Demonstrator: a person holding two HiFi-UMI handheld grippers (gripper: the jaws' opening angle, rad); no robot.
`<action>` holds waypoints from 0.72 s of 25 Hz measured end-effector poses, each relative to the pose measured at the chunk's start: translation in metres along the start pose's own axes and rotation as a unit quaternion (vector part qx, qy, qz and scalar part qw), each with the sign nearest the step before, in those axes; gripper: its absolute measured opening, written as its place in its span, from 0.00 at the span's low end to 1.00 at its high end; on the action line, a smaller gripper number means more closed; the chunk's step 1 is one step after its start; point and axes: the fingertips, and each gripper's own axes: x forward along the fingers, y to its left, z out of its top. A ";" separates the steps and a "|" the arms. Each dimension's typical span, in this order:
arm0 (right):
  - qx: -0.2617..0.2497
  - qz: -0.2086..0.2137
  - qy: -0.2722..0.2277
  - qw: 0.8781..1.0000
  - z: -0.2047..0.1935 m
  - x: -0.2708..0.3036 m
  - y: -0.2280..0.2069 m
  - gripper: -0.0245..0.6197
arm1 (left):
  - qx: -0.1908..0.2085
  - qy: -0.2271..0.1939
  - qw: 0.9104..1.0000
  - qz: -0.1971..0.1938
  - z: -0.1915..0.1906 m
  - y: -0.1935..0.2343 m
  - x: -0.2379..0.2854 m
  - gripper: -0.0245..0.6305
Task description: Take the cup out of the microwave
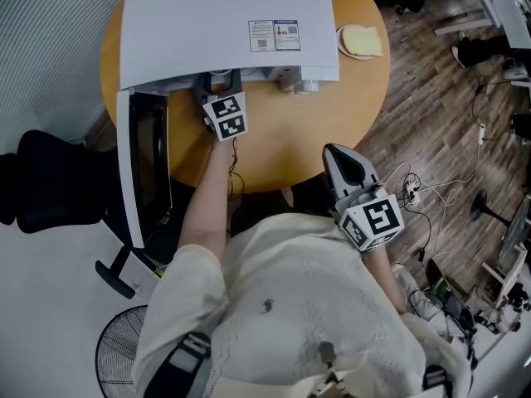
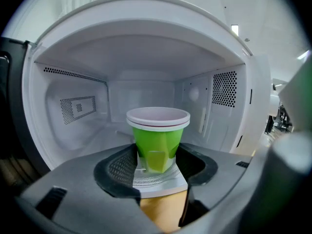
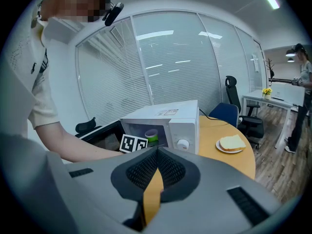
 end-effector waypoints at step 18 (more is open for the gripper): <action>-0.012 0.013 -0.010 1.000 -0.003 -0.007 0.015 0.05 | 0.008 -0.008 1.000 -0.029 -0.007 -0.022 -0.062 0.45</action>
